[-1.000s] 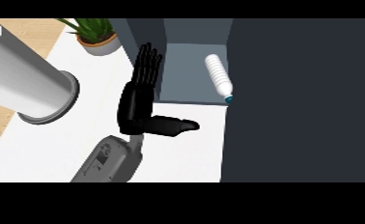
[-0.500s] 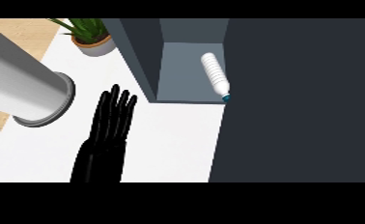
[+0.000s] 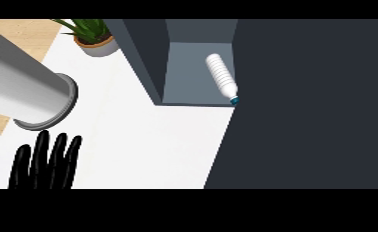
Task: Pick up the bottled water, place it into the cabinet and close the cabinet
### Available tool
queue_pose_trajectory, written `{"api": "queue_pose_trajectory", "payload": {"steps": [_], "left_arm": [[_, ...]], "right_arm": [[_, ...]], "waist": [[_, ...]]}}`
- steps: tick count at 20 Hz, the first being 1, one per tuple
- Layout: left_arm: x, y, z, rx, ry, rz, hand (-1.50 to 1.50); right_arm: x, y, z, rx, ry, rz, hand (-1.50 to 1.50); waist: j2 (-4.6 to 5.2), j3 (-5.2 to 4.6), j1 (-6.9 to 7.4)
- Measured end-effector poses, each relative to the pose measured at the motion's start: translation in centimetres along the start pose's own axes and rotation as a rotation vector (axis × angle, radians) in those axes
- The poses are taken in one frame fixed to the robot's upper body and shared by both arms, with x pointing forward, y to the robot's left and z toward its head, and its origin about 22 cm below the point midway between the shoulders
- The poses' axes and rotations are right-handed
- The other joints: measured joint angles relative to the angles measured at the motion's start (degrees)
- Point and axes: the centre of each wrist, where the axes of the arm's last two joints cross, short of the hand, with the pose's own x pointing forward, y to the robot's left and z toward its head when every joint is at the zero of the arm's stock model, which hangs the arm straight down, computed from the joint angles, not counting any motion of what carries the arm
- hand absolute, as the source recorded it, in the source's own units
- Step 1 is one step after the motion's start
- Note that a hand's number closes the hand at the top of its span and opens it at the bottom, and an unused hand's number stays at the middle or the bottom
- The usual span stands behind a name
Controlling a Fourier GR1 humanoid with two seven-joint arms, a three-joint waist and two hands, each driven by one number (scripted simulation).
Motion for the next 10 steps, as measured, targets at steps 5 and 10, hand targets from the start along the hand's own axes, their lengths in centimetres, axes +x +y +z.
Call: {"api": "queue_pose_trajectory", "payload": {"steps": [5,10], "left_arm": [[1.8,1.6,1.7,0.015,-0.010,0.001,-1.50],[3.1,3.1,2.8,0.012,-0.001,-0.010,-1.50]], "right_arm": [[1.1,0.1,-0.4,0.040,0.028,0.091,1.50],[2.1,-0.1,-1.2,0.059,0.053,0.152,1.50]], "waist": [[0.10,0.00,0.26],[0.00,-0.13,1.02]]}}
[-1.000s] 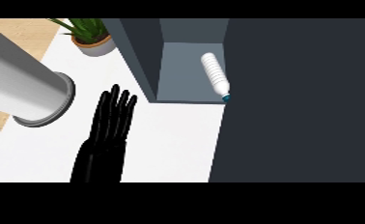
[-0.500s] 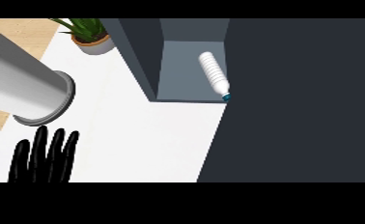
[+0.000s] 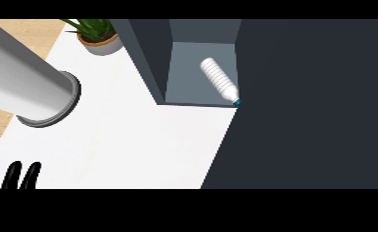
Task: Pick up the bottled water, place it into the cabinet and close the cabinet
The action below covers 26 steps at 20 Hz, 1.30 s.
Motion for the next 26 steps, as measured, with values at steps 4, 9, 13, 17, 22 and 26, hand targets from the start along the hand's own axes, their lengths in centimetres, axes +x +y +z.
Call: {"api": "queue_pose_trajectory", "payload": {"steps": [4,9,13,17,22,26], "left_arm": [[0.6,1.2,0.7,-0.012,0.012,-0.021,-1.50],[1.2,2.5,1.6,-0.025,0.021,-0.028,-1.50],[1.9,3.6,2.0,-0.033,0.024,-0.032,-1.50],[2.9,5.2,2.7,-0.026,0.012,-0.025,-1.50],[4.3,6.5,3.9,-0.014,0.016,-0.012,-1.50],[5.1,7.4,4.4,-0.003,-0.005,0.018,-1.50]], "right_arm": [[0.2,-0.3,-0.9,-0.020,-0.001,-0.008,1.50],[0.2,-0.6,-3.0,-0.048,-0.015,-0.049,1.50],[1.0,1.2,-6.3,-0.013,-0.075,-0.145,1.50],[2.2,1.6,-9.2,0.013,-0.097,-0.204,1.50],[2.4,0.6,-13.1,0.034,-0.070,-0.263,1.50],[2.6,-1.3,-16.0,0.043,-0.080,-0.324,1.50]], "waist": [[-0.01,-0.07,0.75],[-0.06,-0.13,1.45],[-0.03,-0.14,1.58],[-0.15,-0.19,1.46],[-0.15,-0.24,1.19],[-0.21,-0.28,0.64]]}}
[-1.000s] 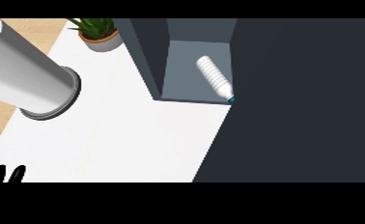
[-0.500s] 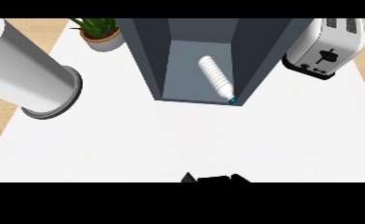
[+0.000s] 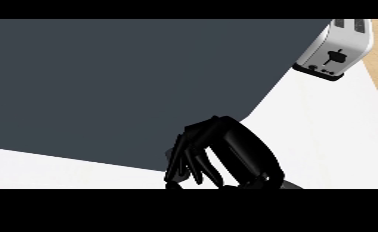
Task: Pick up the bottled water, place it into the cabinet and close the cabinet
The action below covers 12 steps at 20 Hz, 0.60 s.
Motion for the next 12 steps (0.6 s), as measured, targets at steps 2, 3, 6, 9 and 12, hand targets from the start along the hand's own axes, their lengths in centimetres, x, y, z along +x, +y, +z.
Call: {"api": "queue_pose_trajectory", "payload": {"steps": [2,3,6,9,12], "left_arm": [[0.5,0.5,0.1,0.000,-0.006,0.008,-1.50],[0.6,0.8,0.4,0.003,-0.006,0.012,-1.50],[1.4,1.0,1.0,0.013,-0.012,0.013,-1.50],[1.9,1.5,1.0,0.027,-0.024,0.013,-1.50],[2.7,1.8,1.6,0.029,-0.025,0.014,-1.50]], "right_arm": [[0.5,-1.5,-1.3,-0.015,-0.018,-0.023,1.50],[0.5,-2.0,-2.1,-0.022,-0.022,-0.032,1.50],[1.2,-4.3,-4.1,-0.028,-0.018,-0.047,1.50],[1.7,-6.4,-5.5,-0.021,-0.014,-0.048,1.50],[1.5,-8.0,-6.7,0.001,-0.012,-0.040,1.50]], "waist": [[-0.02,0.06,-0.25],[-0.05,0.08,-0.19],[-0.09,0.09,-0.43],[-0.06,0.09,-0.99],[-0.35,0.13,-1.02]]}}
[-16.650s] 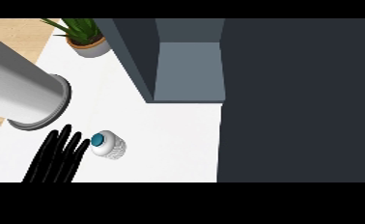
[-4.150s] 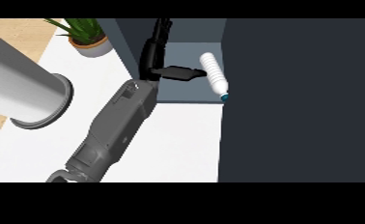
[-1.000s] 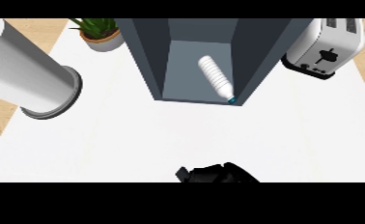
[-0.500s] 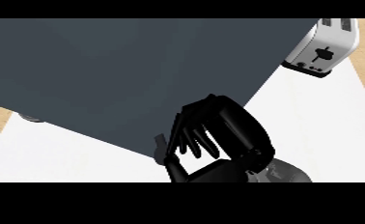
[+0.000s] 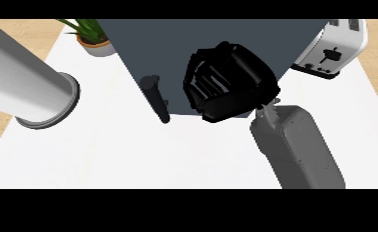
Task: Pick up the bottled water, place it into the cabinet and close the cabinet
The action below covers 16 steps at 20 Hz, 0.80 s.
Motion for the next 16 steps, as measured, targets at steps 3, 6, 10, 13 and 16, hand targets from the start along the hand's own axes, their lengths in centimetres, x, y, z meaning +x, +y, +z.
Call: {"api": "queue_pose_trajectory", "payload": {"steps": [3,6,10,13,16], "left_arm": [[0.6,0.1,0.2,0.006,-0.004,0.003,-1.50],[0.8,0.4,0.1,0.005,-0.007,0.001,-1.50],[0.9,0.3,0.2,-0.002,-0.006,0.009,-1.50],[0.9,0.8,0.2,-0.005,0.001,0.011,-1.50],[1.1,0.7,0.3,-0.006,0.007,0.019,-1.50]], "right_arm": [[-0.2,-0.7,-0.7,0.046,0.017,0.010,1.50],[-0.3,-1.0,-1.3,0.082,0.030,0.015,1.50],[-0.4,-1.2,-2.0,0.104,0.041,0.022,1.50],[-0.5,-1.2,-2.3,0.118,0.042,0.015,1.50],[-0.6,-1.3,-2.5,0.146,0.040,-0.007,1.50]], "waist": [[-0.51,0.26,-0.34],[-0.73,0.51,-0.83],[-1.09,0.97,-1.16],[-1.29,1.15,-1.24],[-1.38,1.35,-1.15]]}}
